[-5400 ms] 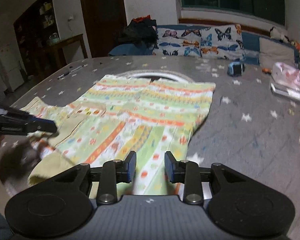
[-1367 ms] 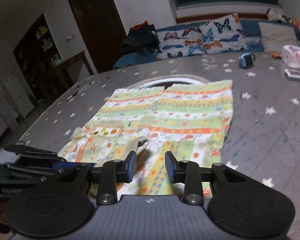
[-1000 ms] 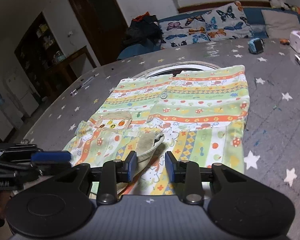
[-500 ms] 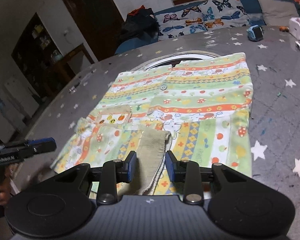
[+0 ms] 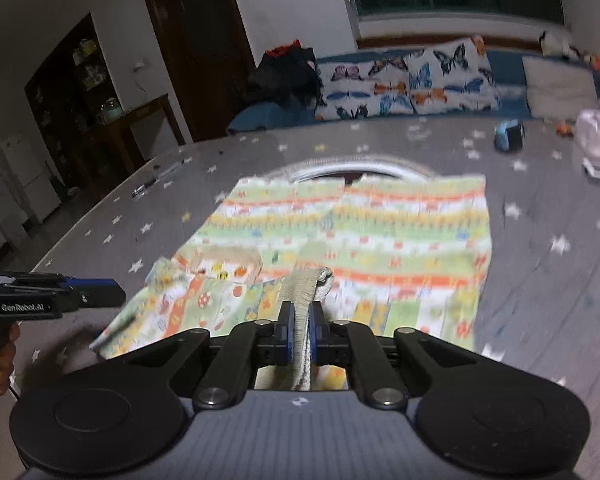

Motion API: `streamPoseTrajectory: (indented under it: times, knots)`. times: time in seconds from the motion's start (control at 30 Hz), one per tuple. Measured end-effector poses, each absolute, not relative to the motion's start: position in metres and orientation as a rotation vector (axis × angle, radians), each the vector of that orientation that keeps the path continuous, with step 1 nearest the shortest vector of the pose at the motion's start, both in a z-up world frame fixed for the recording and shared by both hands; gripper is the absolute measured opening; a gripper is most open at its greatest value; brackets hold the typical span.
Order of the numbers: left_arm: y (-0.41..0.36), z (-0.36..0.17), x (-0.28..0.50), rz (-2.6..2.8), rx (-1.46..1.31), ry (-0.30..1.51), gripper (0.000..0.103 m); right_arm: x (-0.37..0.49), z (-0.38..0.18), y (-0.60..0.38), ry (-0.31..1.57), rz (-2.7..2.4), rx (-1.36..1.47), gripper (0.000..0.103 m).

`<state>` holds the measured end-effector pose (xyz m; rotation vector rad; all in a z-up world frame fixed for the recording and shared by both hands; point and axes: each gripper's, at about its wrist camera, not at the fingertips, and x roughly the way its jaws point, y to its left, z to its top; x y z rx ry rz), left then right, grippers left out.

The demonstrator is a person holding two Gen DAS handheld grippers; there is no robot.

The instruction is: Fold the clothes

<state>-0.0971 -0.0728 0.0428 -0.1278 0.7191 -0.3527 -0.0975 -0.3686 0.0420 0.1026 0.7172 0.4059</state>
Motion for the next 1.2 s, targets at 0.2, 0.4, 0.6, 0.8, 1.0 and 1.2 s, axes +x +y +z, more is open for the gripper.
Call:
streamPoseTrajectory:
  times: [0.2,0.4,0.6,0.8,1.0,1.2]
  knots:
    - [-0.085,0.043,-0.082,-0.377,-0.118,0.727,0.027,-0.091,0.023,-0.370,0.772,0.351,0.102,0.007]
    - [-0.097,0.035,-0.058,-0.386,-0.118,0.755,0.027,-0.092,0.029,-0.367,0.752,0.346,0.046,0.012]
    - [-0.097,0.025,-0.047,-0.365,-0.116,0.779,0.027,-0.087,0.038,-0.361,0.683,0.366,0.007,0.013]
    - [-0.091,0.020,-0.043,-0.353,-0.125,0.780,0.026,-0.071,0.015,-0.347,0.732,0.415,-0.039,0.013]
    - [-0.095,0.028,-0.049,-0.355,-0.099,0.754,0.026,-0.075,0.019,-0.349,0.741,0.410,-0.054,0.016]
    - [-0.114,0.033,-0.053,-0.406,-0.051,0.732,0.026,-0.071,0.032,-0.314,0.696,0.550,-0.079,0.017]
